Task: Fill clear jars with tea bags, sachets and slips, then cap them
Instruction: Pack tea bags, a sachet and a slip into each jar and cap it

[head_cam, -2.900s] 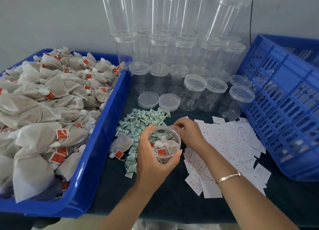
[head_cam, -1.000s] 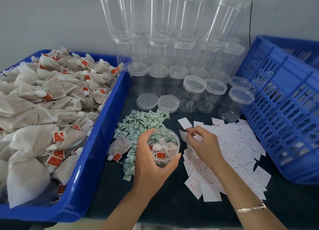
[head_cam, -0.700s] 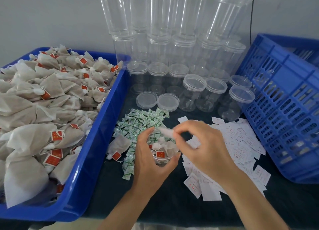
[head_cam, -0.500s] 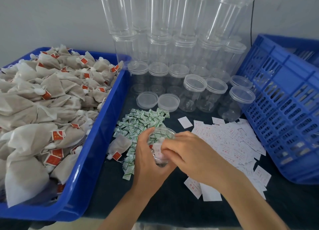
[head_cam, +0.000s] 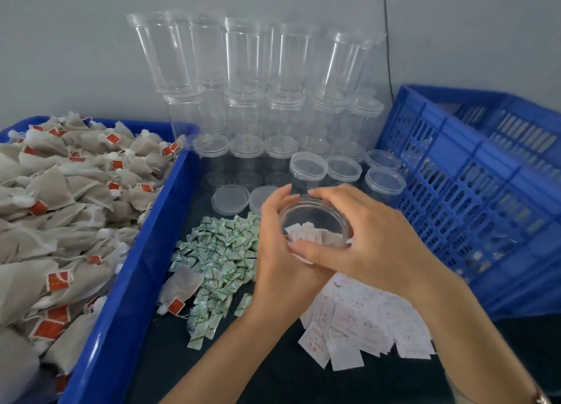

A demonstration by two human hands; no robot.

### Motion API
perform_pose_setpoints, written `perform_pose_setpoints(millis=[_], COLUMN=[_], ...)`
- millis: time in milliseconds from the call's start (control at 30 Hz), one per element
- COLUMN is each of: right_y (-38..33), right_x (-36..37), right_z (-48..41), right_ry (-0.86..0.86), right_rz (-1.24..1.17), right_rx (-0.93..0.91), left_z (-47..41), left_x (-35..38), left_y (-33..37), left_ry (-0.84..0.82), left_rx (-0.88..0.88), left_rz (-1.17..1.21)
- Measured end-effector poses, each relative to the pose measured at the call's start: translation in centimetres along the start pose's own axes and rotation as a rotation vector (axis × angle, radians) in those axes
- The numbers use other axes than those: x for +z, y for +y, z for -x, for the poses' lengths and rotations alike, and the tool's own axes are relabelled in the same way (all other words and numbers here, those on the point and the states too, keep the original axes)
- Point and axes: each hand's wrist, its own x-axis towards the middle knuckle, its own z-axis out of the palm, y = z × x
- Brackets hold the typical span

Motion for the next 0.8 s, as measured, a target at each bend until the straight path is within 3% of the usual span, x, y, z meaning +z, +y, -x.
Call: perform_pose_setpoints(millis=[233,367,500,667,733,800], right_y=[3.0,4.6,7.9,15.1,17.4,19.5], right_x=[-11.0,-16.3,-21.0,-25.5,-25.4,-24.1], right_z=[-0.1,-0.2,-0.4,-1.0,-1.9,-2.8], right_ry=[-0.102,0.033,0.115,0.344,0.300,0.140], right_rz=[0.145,0.255,0.297,0.338,0.359,0.362], right_rx=[0.183,0.261,0.342,0.542,0.620,0.656], left_z=[-4.5,-7.2,-11.3,-14.7,-15.0,-14.7], left_x=[7.5,12.0,15.2,18.1,19.5,20.9], left_y=[4.5,7.9,11.0,10.7,9.8,9.0], left_ry=[-0.181,-0.272,-0.497,-0.610,-0.683,-0.842], left_rx=[0.205,0.256,0.245,0.158,0.153,0.152], left_rz=[0.099,0.116,0.087,-0.116,-0.156,-0.268])
